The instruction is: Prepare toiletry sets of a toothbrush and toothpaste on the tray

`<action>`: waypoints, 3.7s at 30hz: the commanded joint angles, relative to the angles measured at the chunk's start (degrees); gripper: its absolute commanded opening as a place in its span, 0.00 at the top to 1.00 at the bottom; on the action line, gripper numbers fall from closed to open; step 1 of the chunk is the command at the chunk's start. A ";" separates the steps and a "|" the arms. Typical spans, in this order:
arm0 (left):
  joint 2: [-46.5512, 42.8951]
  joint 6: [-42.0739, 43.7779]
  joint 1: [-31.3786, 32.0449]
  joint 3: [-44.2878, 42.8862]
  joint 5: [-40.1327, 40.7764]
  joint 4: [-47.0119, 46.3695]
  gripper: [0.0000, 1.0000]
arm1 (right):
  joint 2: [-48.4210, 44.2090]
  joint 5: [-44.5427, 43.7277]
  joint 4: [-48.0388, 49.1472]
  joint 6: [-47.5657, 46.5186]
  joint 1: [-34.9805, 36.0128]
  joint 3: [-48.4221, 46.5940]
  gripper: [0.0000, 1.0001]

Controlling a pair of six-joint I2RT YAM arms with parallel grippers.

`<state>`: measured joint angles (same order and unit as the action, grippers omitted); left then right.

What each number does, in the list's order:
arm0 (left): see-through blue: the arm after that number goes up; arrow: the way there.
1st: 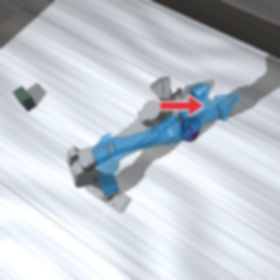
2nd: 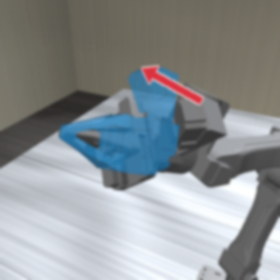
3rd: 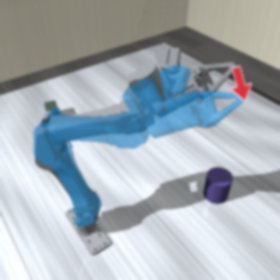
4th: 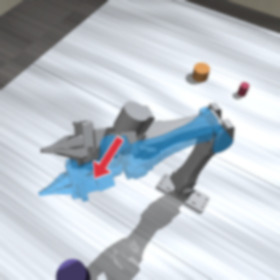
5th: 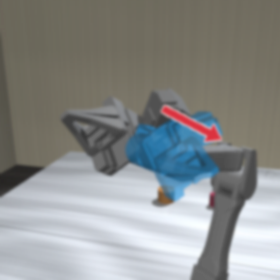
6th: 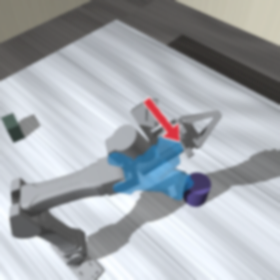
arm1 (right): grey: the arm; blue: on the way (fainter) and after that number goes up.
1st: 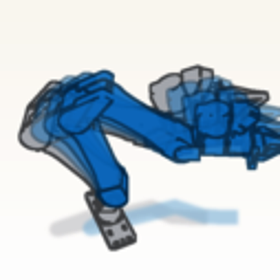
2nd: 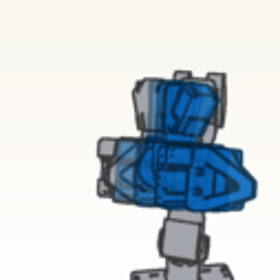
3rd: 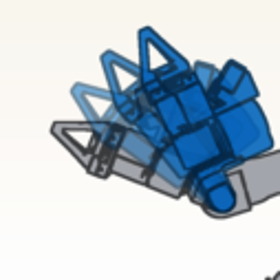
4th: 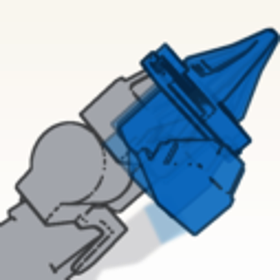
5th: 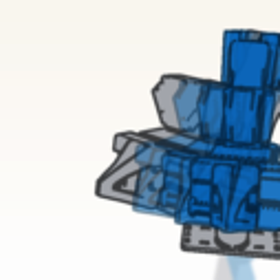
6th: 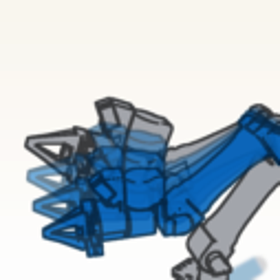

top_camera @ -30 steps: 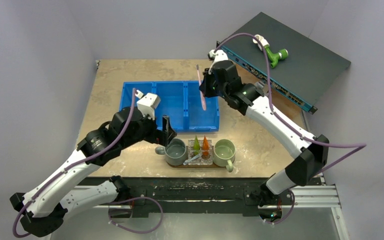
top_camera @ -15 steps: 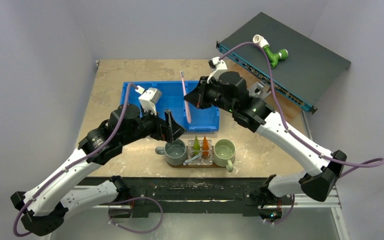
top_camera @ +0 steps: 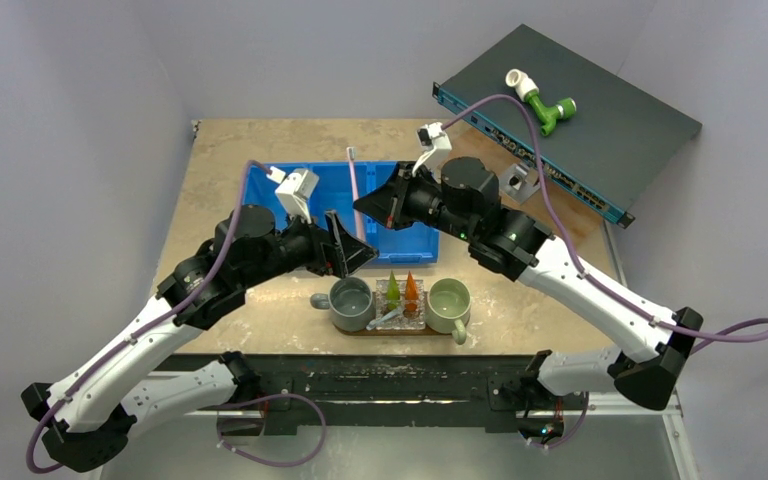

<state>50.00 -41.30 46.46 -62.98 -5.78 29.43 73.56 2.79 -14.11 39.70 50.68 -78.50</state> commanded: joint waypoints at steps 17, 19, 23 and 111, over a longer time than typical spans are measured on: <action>0.27 -0.64 -0.31 0.02 -0.96 -4.18 0.89 | -2.28 -0.73 4.02 6.11 2.50 -0.23 1.00; 0.28 -0.41 -0.32 -0.23 -0.59 -3.41 1.00 | -2.37 -0.78 3.79 6.11 2.50 -0.33 1.00; -0.22 0.80 -0.38 -0.26 0.17 -2.21 1.00 | -2.32 -0.77 2.99 5.31 2.50 -1.02 1.00; -4.51 34.06 0.41 -2.09 4.34 23.94 0.85 | 11.56 29.36 -13.73 -3.07 -7.57 -16.02 1.00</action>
<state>46.15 -8.27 46.59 -64.18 -1.83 55.07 85.93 32.64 -28.88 37.52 43.11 -93.54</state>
